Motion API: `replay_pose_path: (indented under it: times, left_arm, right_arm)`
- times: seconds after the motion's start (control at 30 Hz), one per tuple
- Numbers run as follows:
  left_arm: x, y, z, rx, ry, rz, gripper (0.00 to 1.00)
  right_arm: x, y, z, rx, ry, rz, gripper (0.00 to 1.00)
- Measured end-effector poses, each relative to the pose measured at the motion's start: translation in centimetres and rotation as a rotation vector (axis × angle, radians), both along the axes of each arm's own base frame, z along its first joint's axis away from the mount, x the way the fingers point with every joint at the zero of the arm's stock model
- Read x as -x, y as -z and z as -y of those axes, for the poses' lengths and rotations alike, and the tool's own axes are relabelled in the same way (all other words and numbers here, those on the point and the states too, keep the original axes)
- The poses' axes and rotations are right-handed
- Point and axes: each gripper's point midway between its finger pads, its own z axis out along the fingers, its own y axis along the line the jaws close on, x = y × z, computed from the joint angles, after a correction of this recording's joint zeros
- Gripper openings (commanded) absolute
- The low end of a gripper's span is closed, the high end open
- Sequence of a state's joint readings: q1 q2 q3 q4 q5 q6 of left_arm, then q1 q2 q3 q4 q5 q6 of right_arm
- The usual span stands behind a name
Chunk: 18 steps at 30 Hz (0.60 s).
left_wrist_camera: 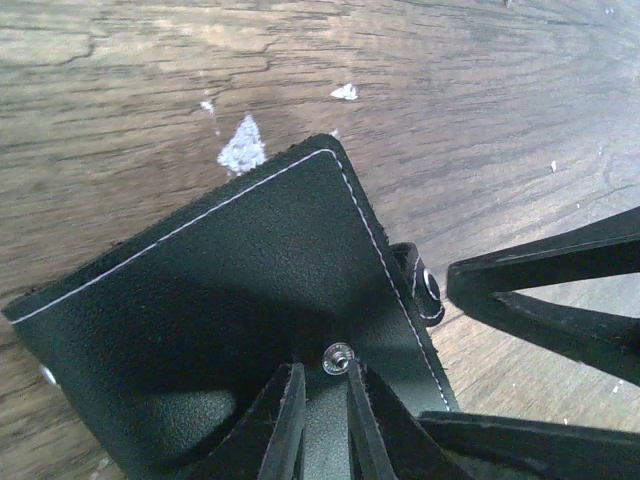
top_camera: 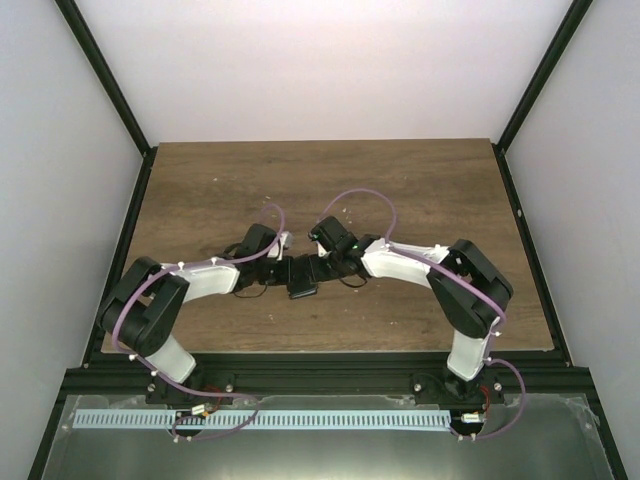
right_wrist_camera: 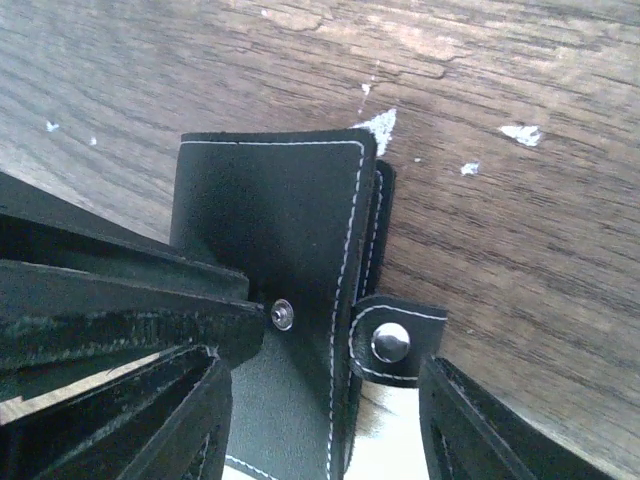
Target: Put the credit cards into the card holder
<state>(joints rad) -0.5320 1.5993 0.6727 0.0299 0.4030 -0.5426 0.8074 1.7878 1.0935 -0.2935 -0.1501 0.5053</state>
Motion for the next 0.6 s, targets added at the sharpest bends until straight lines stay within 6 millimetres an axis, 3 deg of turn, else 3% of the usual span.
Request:
replay_pose_path:
  times: [0.6]
  left_arm:
    - [-0.3,0.4,0.1,-0.094,0.024,0.034,0.1]
  right_arm:
    - [-1.9,1.5,2.2,0.145,0.047,0.054,0.51]
